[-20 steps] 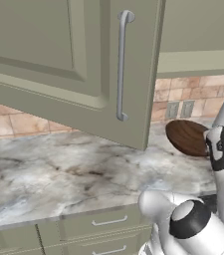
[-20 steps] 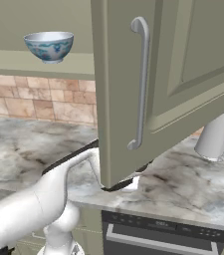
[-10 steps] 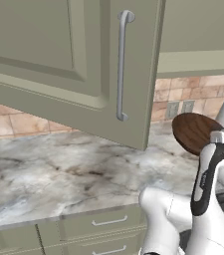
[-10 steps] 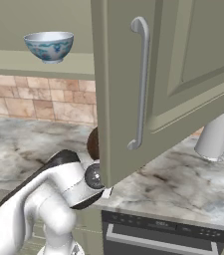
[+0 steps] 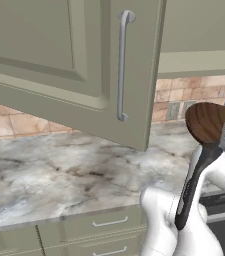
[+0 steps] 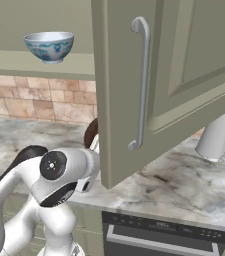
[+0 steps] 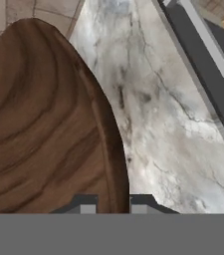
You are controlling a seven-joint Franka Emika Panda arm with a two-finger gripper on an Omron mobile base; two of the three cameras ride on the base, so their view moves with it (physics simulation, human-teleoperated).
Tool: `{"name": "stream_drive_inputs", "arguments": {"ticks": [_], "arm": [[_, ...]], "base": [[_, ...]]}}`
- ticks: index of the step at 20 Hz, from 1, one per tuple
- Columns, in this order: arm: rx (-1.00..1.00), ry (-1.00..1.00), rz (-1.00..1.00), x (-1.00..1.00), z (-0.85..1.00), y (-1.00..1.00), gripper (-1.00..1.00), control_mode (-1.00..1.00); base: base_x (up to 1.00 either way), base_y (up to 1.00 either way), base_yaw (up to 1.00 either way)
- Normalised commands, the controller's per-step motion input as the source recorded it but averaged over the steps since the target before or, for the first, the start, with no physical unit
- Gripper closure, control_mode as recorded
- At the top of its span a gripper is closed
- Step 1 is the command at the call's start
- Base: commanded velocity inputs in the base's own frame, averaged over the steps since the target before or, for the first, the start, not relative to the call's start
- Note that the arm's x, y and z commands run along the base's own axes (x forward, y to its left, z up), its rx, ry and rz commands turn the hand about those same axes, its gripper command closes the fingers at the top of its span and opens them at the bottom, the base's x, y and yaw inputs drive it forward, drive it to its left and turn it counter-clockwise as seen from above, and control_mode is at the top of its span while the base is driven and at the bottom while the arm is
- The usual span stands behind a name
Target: Open the cabinet. Pick the bowls from the counter and place them in the cabinet. Then close the cabinet.
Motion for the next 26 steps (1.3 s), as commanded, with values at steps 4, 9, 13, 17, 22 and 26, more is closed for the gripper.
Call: {"name": "stream_drive_inputs", "arguments": {"ticks": [4, 9, 13, 17, 22, 26], "arm": [[0.08, 0.0, 0.0, -0.43, 0.7, -0.16, 1.0, -1.0], [0.02, -0.08, 0.0, -0.37, 0.69, -0.01, 1.0, -1.0], [0.0, -0.17, 0.0, -0.2, 0.68, 0.0, 1.0, -1.0], [0.0, -0.16, 0.0, -0.07, 0.62, 0.11, 1.0, -1.0], [0.0, -0.16, 0.0, 0.1, 0.47, 0.24, 1.0, -1.0], [0.0, -0.09, 0.0, 0.43, 0.39, 0.19, 1.0, -1.0]], "base": [[0.0, 0.0, 0.0], [0.0, 0.0, 0.0], [0.0, 0.0, 0.0], [0.0, 0.0, 0.0], [0.0, 0.0, 0.0], [0.0, 0.0, 0.0]]}}
